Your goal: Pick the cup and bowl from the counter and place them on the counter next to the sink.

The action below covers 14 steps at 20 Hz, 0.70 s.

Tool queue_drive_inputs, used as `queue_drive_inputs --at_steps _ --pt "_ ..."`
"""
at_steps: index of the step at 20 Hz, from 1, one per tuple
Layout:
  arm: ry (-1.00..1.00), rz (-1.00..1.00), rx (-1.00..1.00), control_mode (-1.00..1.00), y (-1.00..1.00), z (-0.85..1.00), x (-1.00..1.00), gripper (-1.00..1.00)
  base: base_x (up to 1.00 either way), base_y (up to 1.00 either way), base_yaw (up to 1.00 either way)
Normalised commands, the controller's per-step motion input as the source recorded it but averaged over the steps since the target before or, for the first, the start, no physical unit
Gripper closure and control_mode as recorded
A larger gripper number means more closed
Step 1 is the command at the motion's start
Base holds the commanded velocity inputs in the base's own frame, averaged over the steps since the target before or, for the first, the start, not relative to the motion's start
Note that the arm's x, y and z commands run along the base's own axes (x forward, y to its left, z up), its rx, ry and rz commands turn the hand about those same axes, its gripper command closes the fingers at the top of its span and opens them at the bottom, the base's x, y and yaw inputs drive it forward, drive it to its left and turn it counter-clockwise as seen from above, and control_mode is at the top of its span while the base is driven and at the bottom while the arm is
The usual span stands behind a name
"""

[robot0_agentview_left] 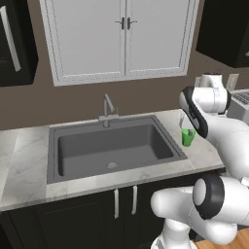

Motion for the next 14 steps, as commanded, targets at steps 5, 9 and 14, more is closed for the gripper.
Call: queue_drive_inputs --at_steps 5,9,14 --pt "0.00 0.00 0.00 -1.00 0.00 0.00 0.00 -1.00 0.00 0.00 0.00" --pt "0.00 0.00 0.00 1.00 0.00 0.00 0.00 -1.00 -0.03 0.03 0.00" --pt "0.00 0.00 0.00 1.00 0.00 0.00 0.00 -1.00 -0.81 0.52 0.23"
